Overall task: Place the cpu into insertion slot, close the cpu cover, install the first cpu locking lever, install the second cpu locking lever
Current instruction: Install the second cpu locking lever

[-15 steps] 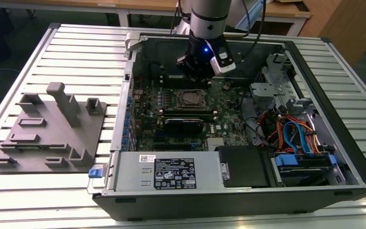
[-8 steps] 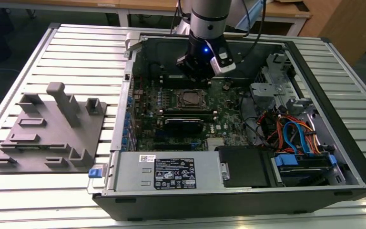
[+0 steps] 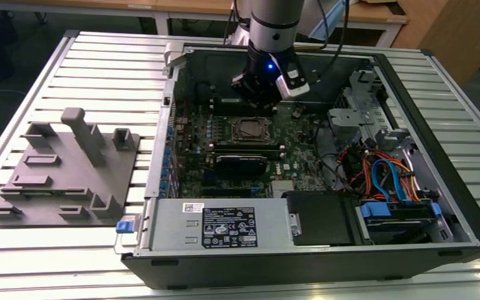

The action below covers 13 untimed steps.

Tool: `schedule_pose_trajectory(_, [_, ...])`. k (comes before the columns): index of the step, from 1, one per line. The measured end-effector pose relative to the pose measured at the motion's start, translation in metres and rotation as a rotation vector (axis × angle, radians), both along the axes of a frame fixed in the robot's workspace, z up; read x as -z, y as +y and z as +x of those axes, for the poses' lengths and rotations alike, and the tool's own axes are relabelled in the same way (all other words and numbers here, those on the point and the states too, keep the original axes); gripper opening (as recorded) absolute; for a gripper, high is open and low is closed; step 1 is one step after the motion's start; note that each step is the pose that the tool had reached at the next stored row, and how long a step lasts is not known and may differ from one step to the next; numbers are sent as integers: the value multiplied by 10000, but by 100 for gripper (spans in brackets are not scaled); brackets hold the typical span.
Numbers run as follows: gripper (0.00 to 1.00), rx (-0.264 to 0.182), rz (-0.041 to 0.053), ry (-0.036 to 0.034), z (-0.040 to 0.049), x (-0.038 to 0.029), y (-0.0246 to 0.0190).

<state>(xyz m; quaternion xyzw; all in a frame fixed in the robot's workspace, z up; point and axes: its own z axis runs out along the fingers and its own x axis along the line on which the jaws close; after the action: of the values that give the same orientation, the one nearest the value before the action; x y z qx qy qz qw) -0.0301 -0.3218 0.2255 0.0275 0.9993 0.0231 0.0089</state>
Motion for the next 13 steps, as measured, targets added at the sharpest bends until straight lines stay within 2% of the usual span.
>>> schedule_pose_trajectory(7, [10,0,-7,1,0,-76,0])
schedule_pose_trajectory(13, [10,-1,-30,0,0,-78,0])
